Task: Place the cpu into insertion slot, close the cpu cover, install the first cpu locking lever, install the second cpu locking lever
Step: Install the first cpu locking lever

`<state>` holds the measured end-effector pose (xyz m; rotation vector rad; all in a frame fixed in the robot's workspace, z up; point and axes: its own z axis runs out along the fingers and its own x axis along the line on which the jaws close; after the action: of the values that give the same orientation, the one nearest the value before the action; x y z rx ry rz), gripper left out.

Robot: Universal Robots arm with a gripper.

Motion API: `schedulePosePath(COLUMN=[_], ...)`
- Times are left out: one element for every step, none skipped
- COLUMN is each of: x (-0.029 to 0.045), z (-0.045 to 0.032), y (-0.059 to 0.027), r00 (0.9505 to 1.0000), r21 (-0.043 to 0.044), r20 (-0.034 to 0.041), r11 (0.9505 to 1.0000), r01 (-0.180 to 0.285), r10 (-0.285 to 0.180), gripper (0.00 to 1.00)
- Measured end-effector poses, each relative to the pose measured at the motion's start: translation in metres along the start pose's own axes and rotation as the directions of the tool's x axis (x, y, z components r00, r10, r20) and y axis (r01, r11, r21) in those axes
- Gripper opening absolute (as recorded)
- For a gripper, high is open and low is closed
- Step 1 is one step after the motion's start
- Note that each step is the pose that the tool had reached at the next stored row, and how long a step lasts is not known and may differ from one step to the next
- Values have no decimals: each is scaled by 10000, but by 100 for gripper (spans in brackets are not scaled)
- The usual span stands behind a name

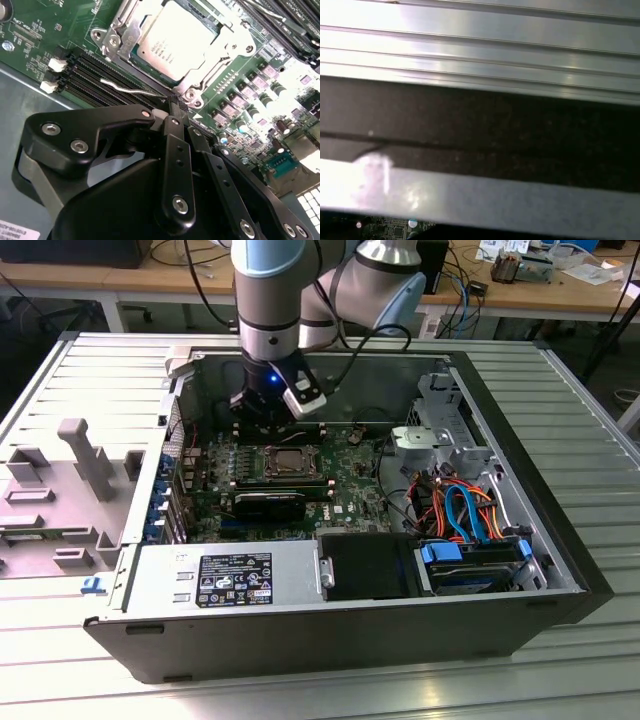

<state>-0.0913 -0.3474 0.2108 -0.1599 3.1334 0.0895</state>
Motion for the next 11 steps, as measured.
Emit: schedulePosePath(x=[-13,-25,-37,-46,-55,-69,-80,-89,-100,-112,-122], z=[6,10,15,19,23,30,36,42,48,58,63], y=[0,0,0,1,3,10,22,33,46,59,67], r00=[10000,10000,10000,10000,10000,10000,10000,10000,10000,10000,10000], r21=[2,6,7,9,11,17,20,21,21,14,23], r20=[1,0,0,1,0,-3,-3,-2,-2,5,2], r11=[10000,10000,10000,10000,10000,10000,10000,10000,10000,10000,10000], r01=[1,2,2,2,2,4,3,7,11,16,20], r10=[-1,-2,-2,-2,-2,-4,-3,-7,-11,-16,-20], gripper=[11,11,11,11,11,11,11,11,11,11,11])
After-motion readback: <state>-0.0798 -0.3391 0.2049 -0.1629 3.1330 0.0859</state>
